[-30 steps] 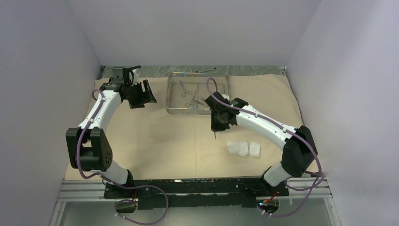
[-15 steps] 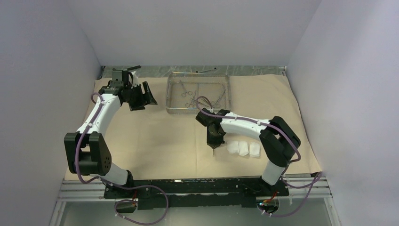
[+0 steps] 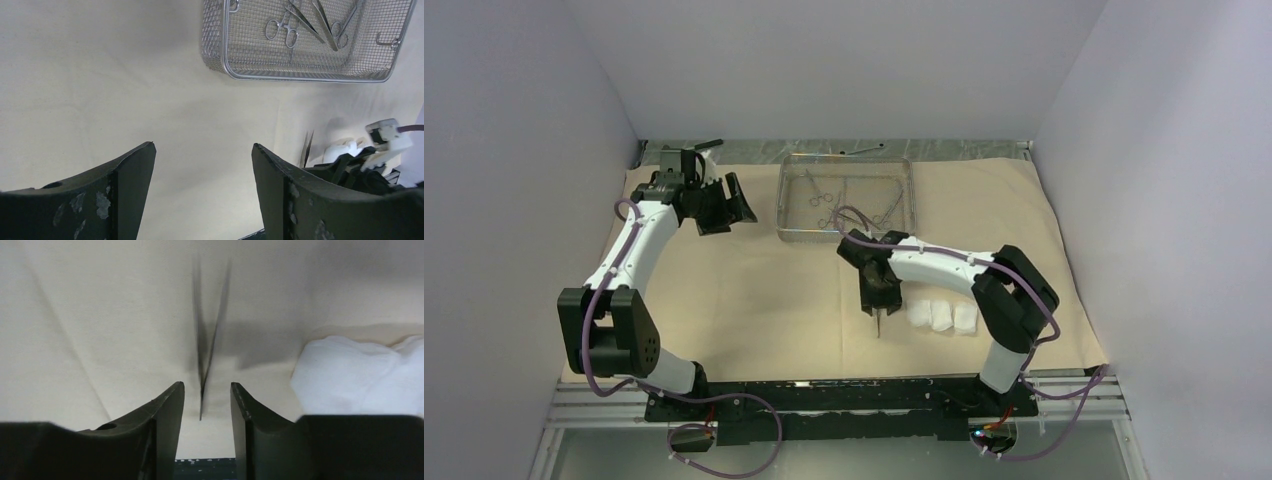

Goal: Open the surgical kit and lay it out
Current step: Place the medical item in the surgical kit, then pick up the medical item from the container.

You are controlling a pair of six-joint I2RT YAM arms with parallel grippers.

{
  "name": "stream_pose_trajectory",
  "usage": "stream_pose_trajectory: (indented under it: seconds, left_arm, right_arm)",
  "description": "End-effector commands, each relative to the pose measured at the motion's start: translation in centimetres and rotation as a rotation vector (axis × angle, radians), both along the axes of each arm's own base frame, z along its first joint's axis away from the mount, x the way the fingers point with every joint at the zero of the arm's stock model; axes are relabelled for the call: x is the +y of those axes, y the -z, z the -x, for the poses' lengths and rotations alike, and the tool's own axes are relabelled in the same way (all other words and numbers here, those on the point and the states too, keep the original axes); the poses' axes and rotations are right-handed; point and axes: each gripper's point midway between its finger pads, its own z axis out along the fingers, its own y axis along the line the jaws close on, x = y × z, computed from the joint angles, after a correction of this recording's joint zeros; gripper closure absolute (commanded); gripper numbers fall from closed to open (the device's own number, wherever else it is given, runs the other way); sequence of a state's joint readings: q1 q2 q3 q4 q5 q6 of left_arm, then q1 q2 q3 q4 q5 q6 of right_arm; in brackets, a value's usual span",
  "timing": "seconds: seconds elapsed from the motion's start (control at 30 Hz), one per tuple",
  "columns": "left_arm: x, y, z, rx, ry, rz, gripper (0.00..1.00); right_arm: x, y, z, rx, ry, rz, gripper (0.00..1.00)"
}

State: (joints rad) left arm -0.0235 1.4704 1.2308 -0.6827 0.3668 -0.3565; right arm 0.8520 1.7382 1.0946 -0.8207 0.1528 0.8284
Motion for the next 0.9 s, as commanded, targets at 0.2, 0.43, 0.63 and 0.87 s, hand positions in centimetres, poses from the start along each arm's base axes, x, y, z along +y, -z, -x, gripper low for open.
stream_pose_trajectory:
  seconds: [0.2, 0.43, 0.63, 0.87]
  left_arm:
    - [0.9, -3.1, -1.0, -0.081, -0.011, -0.057, 0.23]
    - [0.2, -5.3, -2.9, -0.141, 0.021, -0.030, 0.23]
    - [-0.4, -7.2, -6.1, -0.217, 0.049, -0.009, 0.24]
    - [-0.9, -7.5, -9.4, -0.246, 0.025, 0.030, 0.28]
  right_arm:
    - [2.7, -14.1, -10.3, -0.407, -0.101, -0.117, 0.46]
    - [2.4, -21.8, -20.1, -0.730, -0.127, -0.252, 0.43]
    - [2.3, -23.4, -27.0, -0.822, -0.157, -0.294, 0.42]
    - [4.8, -18.5, -30.8, -0.738, -0.273, -0.295, 0.43]
